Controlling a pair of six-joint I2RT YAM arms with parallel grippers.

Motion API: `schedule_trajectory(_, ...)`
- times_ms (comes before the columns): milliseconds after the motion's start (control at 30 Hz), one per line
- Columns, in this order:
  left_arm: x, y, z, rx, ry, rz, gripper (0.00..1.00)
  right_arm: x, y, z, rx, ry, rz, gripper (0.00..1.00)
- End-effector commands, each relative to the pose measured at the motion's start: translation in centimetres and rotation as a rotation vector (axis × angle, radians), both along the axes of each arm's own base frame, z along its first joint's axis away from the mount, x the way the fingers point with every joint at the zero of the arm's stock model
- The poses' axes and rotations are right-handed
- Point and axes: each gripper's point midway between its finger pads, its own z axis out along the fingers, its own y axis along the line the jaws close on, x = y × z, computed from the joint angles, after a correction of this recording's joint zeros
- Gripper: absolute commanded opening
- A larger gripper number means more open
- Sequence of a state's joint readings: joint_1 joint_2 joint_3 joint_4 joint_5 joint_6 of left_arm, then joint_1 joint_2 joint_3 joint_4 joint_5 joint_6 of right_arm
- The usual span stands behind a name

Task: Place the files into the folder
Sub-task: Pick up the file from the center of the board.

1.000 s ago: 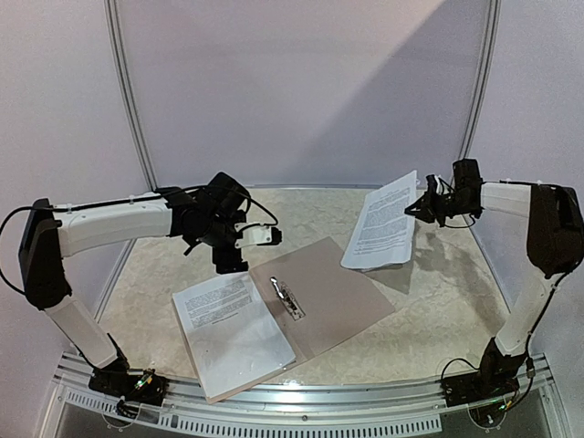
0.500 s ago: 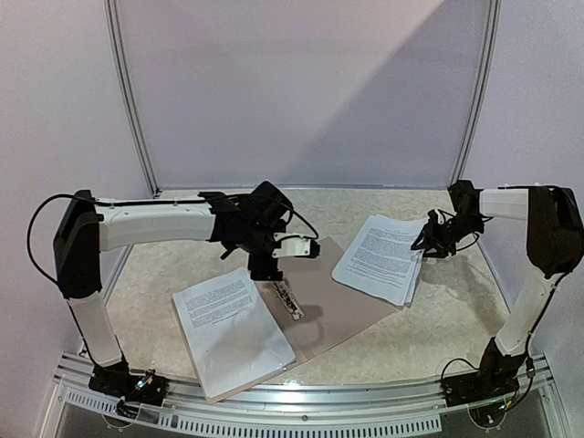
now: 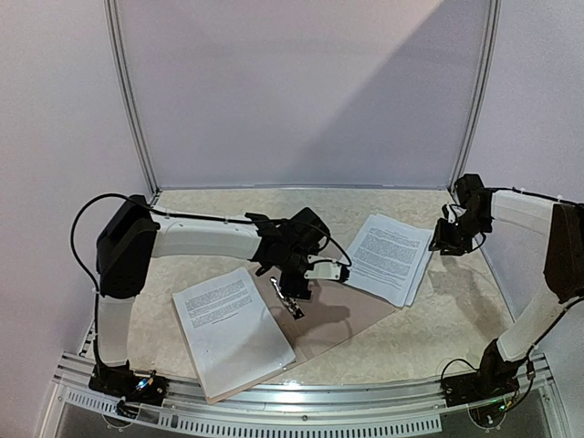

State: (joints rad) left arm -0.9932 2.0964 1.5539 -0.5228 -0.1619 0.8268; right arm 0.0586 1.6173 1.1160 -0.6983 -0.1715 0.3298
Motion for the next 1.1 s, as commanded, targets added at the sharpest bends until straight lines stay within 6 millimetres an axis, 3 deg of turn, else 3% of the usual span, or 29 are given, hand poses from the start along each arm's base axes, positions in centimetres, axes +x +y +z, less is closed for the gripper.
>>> schedule_trajectory(0,1.1,-2.3,0.1,-0.034,-0.073,-0.003,0.91,-0.8,4.8,0.4,0.173,-0.061,0.072,0.34)
schedule_trajectory(67,1.3,-2.7,-0.3,-0.029,-0.079,-0.001,0.91,-0.7,5.0,-0.2,0.201,-0.034,0.027,0.37)
schedule_trajectory(133,1.5,-2.7,-0.6,-0.024,-0.081,0.004,0.91,-0.4,3.8,-1.4,0.145,-0.013,-0.042,0.48)
schedule_trajectory(233,1.4,-2.7,-0.7,-0.026,-0.080,0.010,0.91,0.2,3.3,-1.8,0.147,-0.068,-0.099,0.49)
schedule_trajectory(467,1.3,-2.6,-0.6,-0.025,-0.079,0.006,0.91,0.1,4.3,-3.7,0.214,-0.017,-0.116,0.35)
schedule_trajectory(833,1.2,-2.4,-0.5,-0.024,-0.088,-0.003,0.91,0.2,3.8,-5.4,0.201,0.002,-0.149,0.32)
schedule_trajectory(1067,1.1,-2.3,-0.5,-0.020,-0.091,-0.007,0.91,0.6,5.2,-5.7,0.316,-0.002,-0.137,0.32)
